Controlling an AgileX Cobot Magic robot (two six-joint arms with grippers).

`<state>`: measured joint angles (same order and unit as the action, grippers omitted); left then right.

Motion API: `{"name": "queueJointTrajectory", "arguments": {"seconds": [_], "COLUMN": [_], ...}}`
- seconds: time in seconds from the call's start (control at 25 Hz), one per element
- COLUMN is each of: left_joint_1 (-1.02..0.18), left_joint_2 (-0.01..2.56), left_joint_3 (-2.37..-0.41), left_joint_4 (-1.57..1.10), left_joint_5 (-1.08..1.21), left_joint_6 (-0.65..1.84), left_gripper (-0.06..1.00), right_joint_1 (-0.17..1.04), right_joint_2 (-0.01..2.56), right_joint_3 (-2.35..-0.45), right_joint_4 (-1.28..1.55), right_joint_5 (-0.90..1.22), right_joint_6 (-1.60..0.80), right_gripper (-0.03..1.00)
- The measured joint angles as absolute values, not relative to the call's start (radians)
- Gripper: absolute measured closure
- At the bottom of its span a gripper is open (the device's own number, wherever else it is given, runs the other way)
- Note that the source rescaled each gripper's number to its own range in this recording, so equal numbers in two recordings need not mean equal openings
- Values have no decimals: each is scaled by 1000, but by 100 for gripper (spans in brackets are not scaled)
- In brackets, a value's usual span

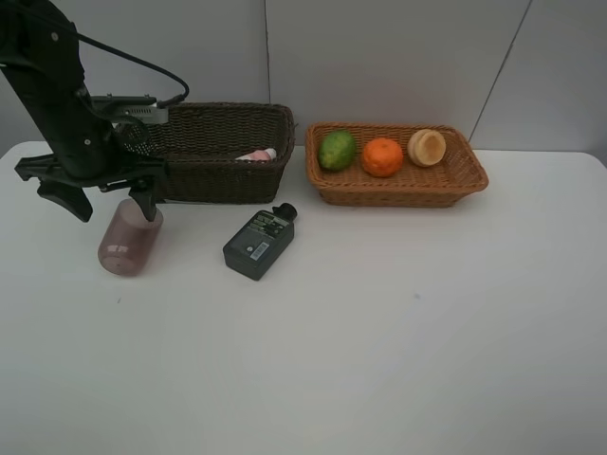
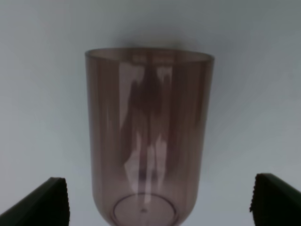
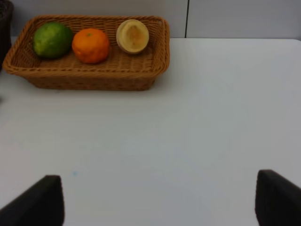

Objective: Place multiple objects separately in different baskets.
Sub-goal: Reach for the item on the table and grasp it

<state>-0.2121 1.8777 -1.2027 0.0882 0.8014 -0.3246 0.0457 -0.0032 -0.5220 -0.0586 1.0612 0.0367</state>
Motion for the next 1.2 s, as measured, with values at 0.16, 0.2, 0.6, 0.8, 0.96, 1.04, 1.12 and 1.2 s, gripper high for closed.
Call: {"name": "queueJointTrajectory", "arguments": {"seconds": [0.16,0.2,0.6,0.8,0.96,1.04,1.12,1.2], "left_joint_1": [-212,-212,-181,-167,-167,-167,-167,-167], "left_joint_2": [1911,1918,1923,1923,1923,1923,1927,1940], "left_joint_3": [-1203,-1203,-1203,-1203,-1203,-1203,-1203,-1203], "left_joint_4": [88,88,95,111,106,106,106,105], "left_joint_5": [772,766,735,738,717,715,713,713], "left_joint_6": [-324,-324,-323,-323,-323,-323,-323,-323], "left_gripper": [-6,-6,-6,-6,-6,-6,-6,-6], "right_joint_1": [46,46,46,46,46,46,46,46], "right_joint_2": [-3,-3,-3,-3,-3,-3,-3,-3], "right_joint_3": [-522,-522,-522,-522,-522,-522,-522,-522], "right_joint_4": [-59,-59,-59,-59,-59,-59,-59,-59], "right_joint_5": [1061,1061,1061,1061,1061,1061,1061,1061], "right_joint_6": [37,37,37,37,37,37,37,37], "right_gripper": [15,15,15,15,15,15,15,15]}}
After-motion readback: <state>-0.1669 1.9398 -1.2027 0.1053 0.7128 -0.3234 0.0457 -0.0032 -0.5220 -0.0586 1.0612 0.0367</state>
